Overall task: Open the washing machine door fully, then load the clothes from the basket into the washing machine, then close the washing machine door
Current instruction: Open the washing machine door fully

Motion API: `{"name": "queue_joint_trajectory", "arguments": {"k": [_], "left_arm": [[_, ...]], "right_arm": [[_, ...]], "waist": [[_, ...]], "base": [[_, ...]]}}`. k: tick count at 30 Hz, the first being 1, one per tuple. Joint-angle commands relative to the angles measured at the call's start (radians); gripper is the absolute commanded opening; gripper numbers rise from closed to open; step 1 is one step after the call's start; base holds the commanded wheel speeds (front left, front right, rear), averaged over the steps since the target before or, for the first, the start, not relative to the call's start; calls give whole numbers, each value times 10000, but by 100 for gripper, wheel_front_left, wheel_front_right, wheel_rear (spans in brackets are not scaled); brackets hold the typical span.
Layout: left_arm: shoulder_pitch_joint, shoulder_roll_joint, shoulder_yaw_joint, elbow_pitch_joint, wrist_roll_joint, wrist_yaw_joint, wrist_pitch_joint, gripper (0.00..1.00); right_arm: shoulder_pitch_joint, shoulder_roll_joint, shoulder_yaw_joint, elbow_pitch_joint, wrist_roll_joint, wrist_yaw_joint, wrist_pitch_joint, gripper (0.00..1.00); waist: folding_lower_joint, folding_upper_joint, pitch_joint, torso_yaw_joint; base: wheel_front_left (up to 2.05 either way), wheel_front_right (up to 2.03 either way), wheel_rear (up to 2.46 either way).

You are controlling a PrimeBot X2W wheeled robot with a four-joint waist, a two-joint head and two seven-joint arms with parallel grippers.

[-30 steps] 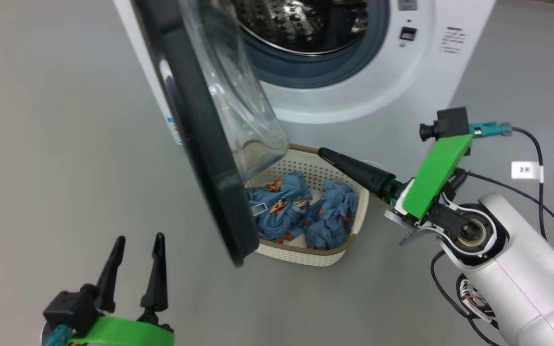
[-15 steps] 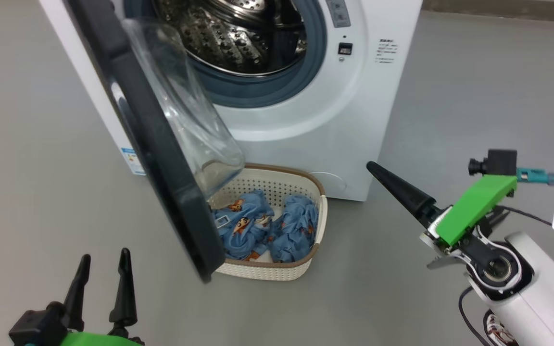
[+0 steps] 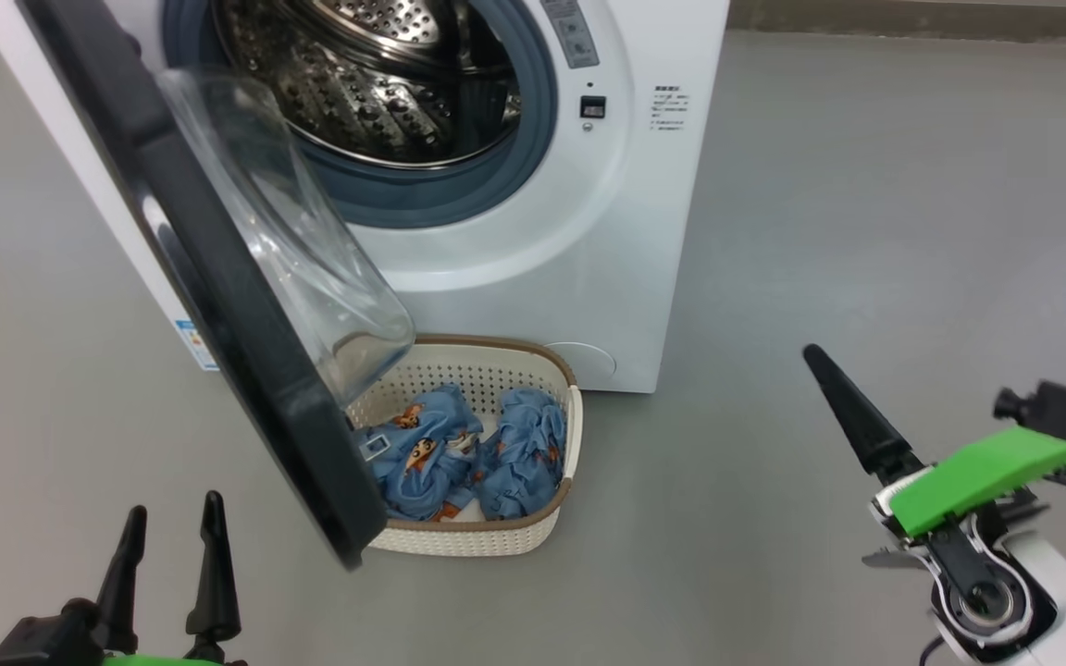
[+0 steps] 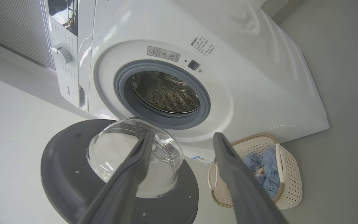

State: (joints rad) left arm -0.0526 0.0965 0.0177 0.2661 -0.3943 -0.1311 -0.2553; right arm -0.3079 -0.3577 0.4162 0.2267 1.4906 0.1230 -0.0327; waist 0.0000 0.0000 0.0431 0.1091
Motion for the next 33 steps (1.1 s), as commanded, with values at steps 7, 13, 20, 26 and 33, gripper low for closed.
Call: {"name": "queue_joint_trajectory", "arguments": {"k": [7, 13, 20, 26, 33], "left_arm": [[60, 163, 574, -308, 47, 4, -65, 100], [208, 139, 693, -403, 153, 4, -65, 100], [245, 118, 763, -469, 242, 4, -65, 100], [258, 95, 771, -447, 303, 4, -65, 100], [305, 70, 751, -430, 347, 4, -65, 100]], "right_arm": [[868, -618, 83, -352, -368, 77, -1690, 100], [1452, -1083, 216, -29, -1258, 77, -2239, 100], [2060, -984, -614, 317, -3102, 77, -2287, 100], [2693, -719, -1496, 507, -5580, 77, -2289, 100], [3246, -116, -2493, 385, -8012, 77, -2290, 100]], "waist": [[0, 0, -216, -285], [0, 0, -225, -428], [0, 0, -131, -511], [0, 0, -185, -515], [0, 0, -263, -493]], "base": [[0, 0, 0], [0, 0, 0], [0, 0, 0], [0, 0, 0], [0, 0, 0]]}}
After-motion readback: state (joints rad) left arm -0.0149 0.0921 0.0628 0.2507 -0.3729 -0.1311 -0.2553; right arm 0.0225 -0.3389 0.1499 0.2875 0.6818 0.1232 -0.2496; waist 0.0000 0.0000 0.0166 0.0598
